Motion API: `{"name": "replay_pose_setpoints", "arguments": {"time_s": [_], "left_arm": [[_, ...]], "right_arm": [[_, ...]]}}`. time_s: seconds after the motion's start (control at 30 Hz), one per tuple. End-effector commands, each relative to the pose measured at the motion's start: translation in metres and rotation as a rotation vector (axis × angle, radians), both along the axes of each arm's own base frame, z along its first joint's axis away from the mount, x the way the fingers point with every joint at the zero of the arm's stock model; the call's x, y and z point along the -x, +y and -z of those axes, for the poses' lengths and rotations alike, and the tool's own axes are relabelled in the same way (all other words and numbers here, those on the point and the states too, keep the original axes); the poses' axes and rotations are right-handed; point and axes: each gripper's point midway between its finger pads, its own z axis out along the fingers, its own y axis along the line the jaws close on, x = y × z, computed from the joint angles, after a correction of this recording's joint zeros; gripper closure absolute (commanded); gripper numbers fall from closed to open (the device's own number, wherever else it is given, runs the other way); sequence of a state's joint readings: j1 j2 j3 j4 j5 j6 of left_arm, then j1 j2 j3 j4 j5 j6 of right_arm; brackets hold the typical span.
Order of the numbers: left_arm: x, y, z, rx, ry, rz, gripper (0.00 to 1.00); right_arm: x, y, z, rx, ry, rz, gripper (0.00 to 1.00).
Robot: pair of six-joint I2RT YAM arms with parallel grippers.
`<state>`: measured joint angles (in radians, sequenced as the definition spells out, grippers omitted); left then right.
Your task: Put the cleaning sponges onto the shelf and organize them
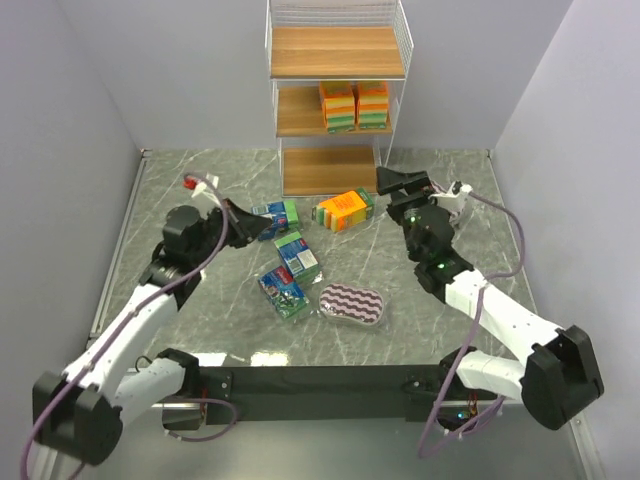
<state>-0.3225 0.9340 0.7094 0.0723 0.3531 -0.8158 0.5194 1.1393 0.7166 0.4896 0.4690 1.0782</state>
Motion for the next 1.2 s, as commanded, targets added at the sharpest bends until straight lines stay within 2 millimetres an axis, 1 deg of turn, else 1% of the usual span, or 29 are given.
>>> {"name": "replay_pose_setpoints", "arguments": {"time_s": [0.0, 0.03, 0.07, 0.1, 0.13, 0.17, 0.2, 0.27, 0.3, 0.33, 0.37, 0.4, 0.43, 0.47, 0.5, 0.53, 0.57, 0.6, 0.63, 0.67, 0.7, 0.73, 0.77, 0.83, 0.87, 0.93, 0.97, 1.0, 1.17], "left_arm": [[-0.019, -0.016, -0.006, 0.011, -0.034, 0.018, 0.99], [-0.023, -0.022, 0.002, -0.01, -0.024, 0.021, 0.99], [-0.028, -0.026, 0.009, -0.025, -0.014, 0.02, 0.99], [-0.041, -0.033, 0.02, -0.049, 0.006, 0.017, 0.99], [-0.045, -0.042, 0.027, -0.079, 0.008, 0.034, 0.99], [-0.051, -0.047, 0.032, -0.101, 0.012, 0.041, 0.99], [-0.067, -0.056, 0.043, -0.139, 0.042, 0.038, 0.99], [-0.079, -0.071, 0.053, -0.211, 0.045, 0.059, 0.99], [-0.099, -0.077, 0.055, -0.26, 0.032, 0.035, 0.99], [-0.1, -0.086, 0.063, -0.297, 0.043, 0.042, 0.99], [-0.112, -0.095, 0.05, -0.31, 0.012, 0.03, 0.99], [-0.119, -0.098, 0.054, -0.341, 0.014, 0.019, 0.99], [-0.127, -0.106, 0.073, -0.401, 0.029, 0.004, 0.99], [-0.134, -0.113, 0.063, -0.408, 0.011, 0.001, 0.99], [-0.139, -0.12, 0.077, -0.435, 0.024, 0.011, 0.99], [-0.143, -0.124, 0.08, -0.478, 0.001, -0.001, 0.99], [-0.149, -0.128, 0.073, -0.503, -0.009, -0.006, 0.92], [-0.152, -0.132, 0.079, -0.534, -0.006, 0.0, 0.7], [-0.155, -0.136, 0.1, -0.596, 0.012, 0.02, 0.59], [-0.16, -0.142, 0.097, -0.611, -0.006, 0.033, 0.47], [-0.16, -0.145, 0.113, -0.649, 0.01, 0.056, 0.15], [-0.159, -0.149, 0.117, -0.678, -0.01, 0.078, 0.01], [-0.161, -0.152, 0.116, -0.687, -0.019, 0.082, 0.0], [-0.159, -0.158, 0.125, -0.72, -0.03, 0.109, 0.0], [-0.162, -0.16, 0.121, -0.72, -0.041, 0.11, 0.01], [-0.164, -0.161, 0.136, -0.761, -0.014, 0.125, 0.01], [-0.171, -0.166, 0.128, -0.763, -0.03, 0.121, 0.01], [-0.174, -0.164, 0.14, -0.797, -0.017, 0.118, 0.01], [-0.184, -0.165, 0.141, -0.911, -0.109, 0.123, 0.01]], "right_arm": [[0.006, -0.013, 0.065, 0.299, 0.194, -0.133, 0.0], [0.007, -0.019, 0.087, 0.327, 0.297, -0.157, 0.0], [0.006, -0.026, 0.098, 0.349, 0.34, -0.195, 0.0], [0.008, -0.028, 0.108, 0.361, 0.371, -0.219, 0.0], [0.01, -0.03, 0.123, 0.377, 0.416, -0.227, 0.0], [0.012, -0.029, 0.129, 0.394, 0.423, -0.25, 0.0], [0.015, -0.027, 0.136, 0.399, 0.42, -0.267, 0.02], [0.018, -0.024, 0.142, 0.398, 0.412, -0.293, 0.09], [0.02, -0.018, 0.147, 0.393, 0.399, -0.328, 0.13], [0.021, -0.017, 0.15, 0.391, 0.397, -0.342, 0.17], [0.021, -0.014, 0.153, 0.395, 0.397, -0.36, 0.21], [0.022, -0.011, 0.154, 0.39, 0.393, -0.383, 0.23], [0.024, -0.01, 0.159, 0.387, 0.405, -0.393, 0.24], [0.026, -0.008, 0.161, 0.386, 0.406, -0.405, 0.23], [0.029, -0.008, 0.166, 0.385, 0.414, -0.414, 0.23], [0.031, -0.006, 0.164, 0.38, 0.405, -0.426, 0.22], [0.034, -0.006, 0.165, 0.377, 0.405, -0.43, 0.22], [0.037, -0.006, 0.169, 0.38, 0.411, -0.436, 0.22], [0.04, -0.007, 0.168, 0.381, 0.409, -0.438, 0.21], [0.042, -0.007, 0.168, 0.382, 0.41, -0.442, 0.2], [0.044, -0.008, 0.169, 0.385, 0.415, -0.445, 0.2], [0.047, -0.009, 0.169, 0.386, 0.421, -0.444, 0.19], [0.049, -0.009, 0.17, 0.386, 0.421, -0.444, 0.18], [0.054, -0.011, 0.169, 0.384, 0.418, -0.443, 0.17], [0.055, -0.011, 0.169, 0.379, 0.419, -0.444, 0.17], [0.059, -0.012, 0.168, 0.375, 0.419, -0.443, 0.17], [0.061, -0.012, 0.167, 0.375, 0.416, -0.447, 0.17], [0.061, -0.012, 0.167, 0.374, 0.414, -0.444, 0.17], [0.069, -0.014, 0.17, 0.367, 0.413, -0.446, 0.16]]}}
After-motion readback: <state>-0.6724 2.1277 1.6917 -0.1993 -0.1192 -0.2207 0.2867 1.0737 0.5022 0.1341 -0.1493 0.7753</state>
